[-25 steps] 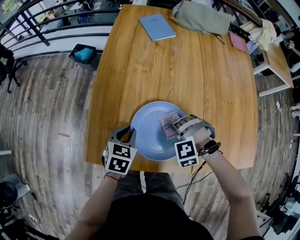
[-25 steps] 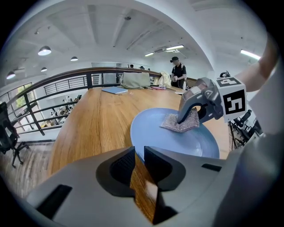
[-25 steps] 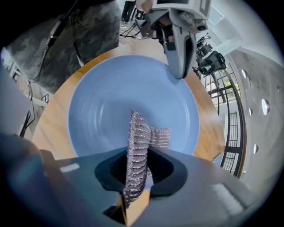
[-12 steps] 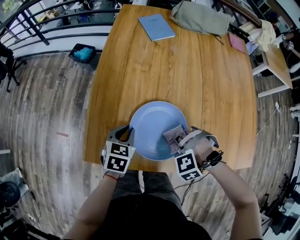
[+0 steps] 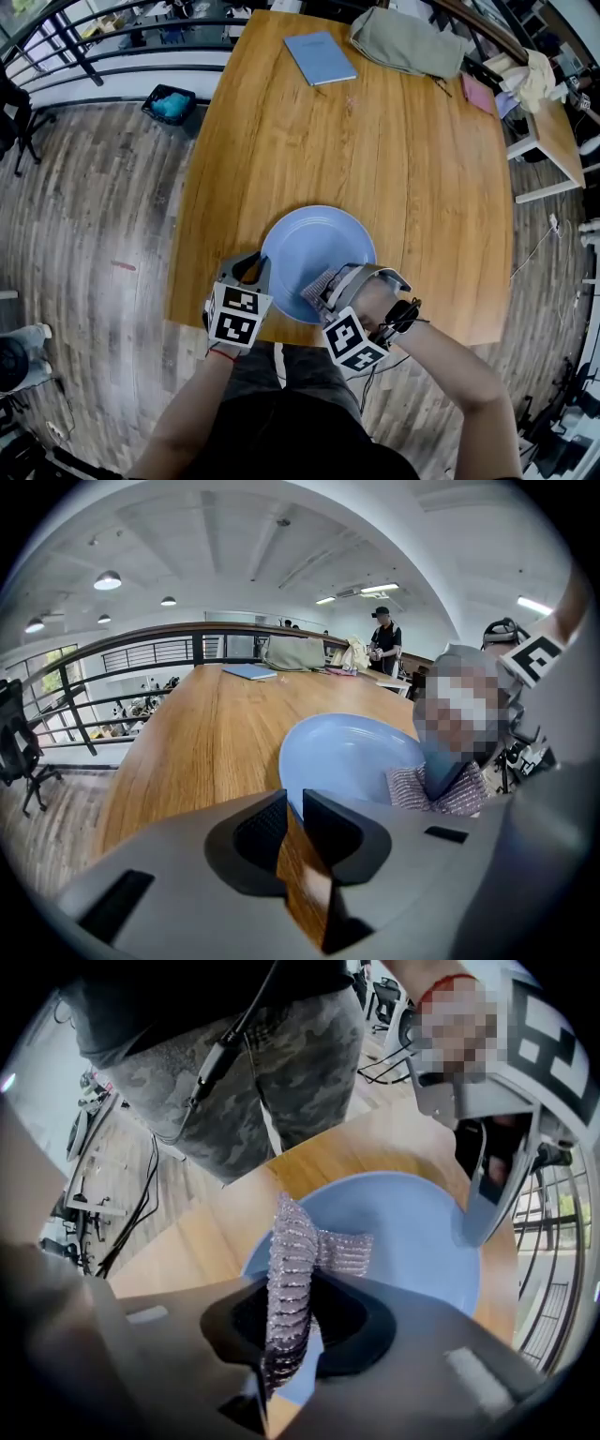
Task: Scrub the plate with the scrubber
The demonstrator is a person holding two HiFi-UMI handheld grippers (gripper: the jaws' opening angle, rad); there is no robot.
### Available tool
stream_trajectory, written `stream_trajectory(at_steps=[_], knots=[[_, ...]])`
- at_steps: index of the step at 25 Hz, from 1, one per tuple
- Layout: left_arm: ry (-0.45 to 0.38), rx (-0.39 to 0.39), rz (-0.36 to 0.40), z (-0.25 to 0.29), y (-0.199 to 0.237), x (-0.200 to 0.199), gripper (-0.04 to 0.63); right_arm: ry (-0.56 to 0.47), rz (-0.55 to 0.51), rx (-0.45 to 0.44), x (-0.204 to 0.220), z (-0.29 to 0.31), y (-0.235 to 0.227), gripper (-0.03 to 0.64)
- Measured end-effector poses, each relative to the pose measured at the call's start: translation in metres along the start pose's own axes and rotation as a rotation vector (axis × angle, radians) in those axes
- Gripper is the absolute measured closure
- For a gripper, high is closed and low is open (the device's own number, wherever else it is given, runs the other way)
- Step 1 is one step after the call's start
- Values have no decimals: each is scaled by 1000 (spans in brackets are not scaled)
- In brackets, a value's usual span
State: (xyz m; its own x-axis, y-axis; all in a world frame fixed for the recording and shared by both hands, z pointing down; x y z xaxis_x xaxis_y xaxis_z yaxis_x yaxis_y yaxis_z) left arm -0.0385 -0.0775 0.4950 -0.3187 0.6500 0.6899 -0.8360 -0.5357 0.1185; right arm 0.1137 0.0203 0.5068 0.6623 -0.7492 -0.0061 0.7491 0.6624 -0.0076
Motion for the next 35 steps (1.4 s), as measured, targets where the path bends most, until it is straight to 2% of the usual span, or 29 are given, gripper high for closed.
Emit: stream_trajectory(at_steps=[3,13,24,31,35], knots=[[1,2,-2,0,0,-1,546,-16,-27,41,-9,2,-18,532],[-1,12,-17,-1,1,0,548,-6,30,141,-3,4,-67,532],[-3,11,-9,-1,2,0,546,49,265,223,45,7,-104,532],[-3,7,-10,-1,3,0,546,53,444,228,70,6,-90,532],[-4,6,-9,-1,2,0,546,72,468,207,73,5,-68,532]])
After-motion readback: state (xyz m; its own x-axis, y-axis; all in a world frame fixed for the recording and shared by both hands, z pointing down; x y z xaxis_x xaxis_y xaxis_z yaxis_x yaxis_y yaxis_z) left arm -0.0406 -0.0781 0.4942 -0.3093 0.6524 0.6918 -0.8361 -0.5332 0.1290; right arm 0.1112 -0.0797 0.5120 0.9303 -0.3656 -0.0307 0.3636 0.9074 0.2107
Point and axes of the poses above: the fingertips, and each gripper's own axes: z forward along the fingers, y to its left, x out of its underside, the point moved 5 cm from there along -z, backward along the fingers, and after that the axes turned 1 degree about -y, right-handed, at the moved point
